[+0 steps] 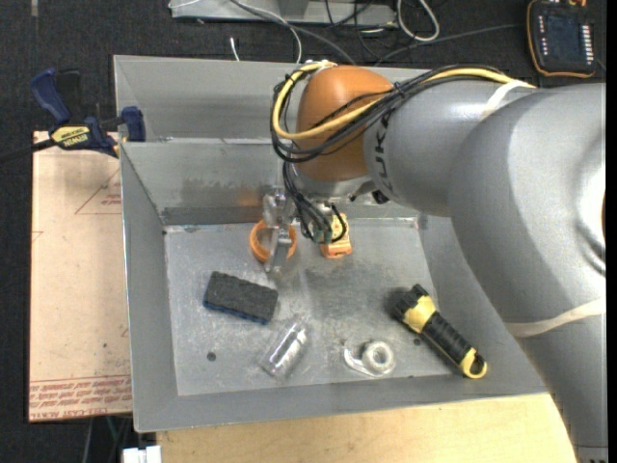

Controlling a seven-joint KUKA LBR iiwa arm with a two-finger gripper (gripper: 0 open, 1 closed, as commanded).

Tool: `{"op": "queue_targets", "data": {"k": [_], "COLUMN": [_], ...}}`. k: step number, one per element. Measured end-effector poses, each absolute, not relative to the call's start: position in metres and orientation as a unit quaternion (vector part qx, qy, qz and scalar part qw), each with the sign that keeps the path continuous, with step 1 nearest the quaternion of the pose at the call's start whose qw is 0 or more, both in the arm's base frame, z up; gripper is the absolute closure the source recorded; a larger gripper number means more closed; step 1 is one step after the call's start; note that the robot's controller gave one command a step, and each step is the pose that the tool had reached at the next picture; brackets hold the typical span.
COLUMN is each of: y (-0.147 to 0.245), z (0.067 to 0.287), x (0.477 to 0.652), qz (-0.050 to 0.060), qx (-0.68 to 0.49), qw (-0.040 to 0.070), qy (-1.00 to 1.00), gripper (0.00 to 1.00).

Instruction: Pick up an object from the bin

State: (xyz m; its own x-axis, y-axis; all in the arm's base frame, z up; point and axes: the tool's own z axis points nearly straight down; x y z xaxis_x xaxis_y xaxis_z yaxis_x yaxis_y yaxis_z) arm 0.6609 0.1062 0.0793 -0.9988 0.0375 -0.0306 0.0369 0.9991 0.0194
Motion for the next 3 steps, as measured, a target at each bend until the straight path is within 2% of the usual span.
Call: {"op": "queue_targets", "data": {"k": [1,2,3], "y": [0.106,0.107,0.107], "z": [0.079,0.102,0.162], "x": [0.661,0.658,0.661], "qz": [0.009,0.009,0.01], "qx": [0.019,0.018,0.018], "qw": [0.015,0.009,0.017], "qy": [1.0,1.0,1.0], "gripper": [1.0,1.0,1.0]}}
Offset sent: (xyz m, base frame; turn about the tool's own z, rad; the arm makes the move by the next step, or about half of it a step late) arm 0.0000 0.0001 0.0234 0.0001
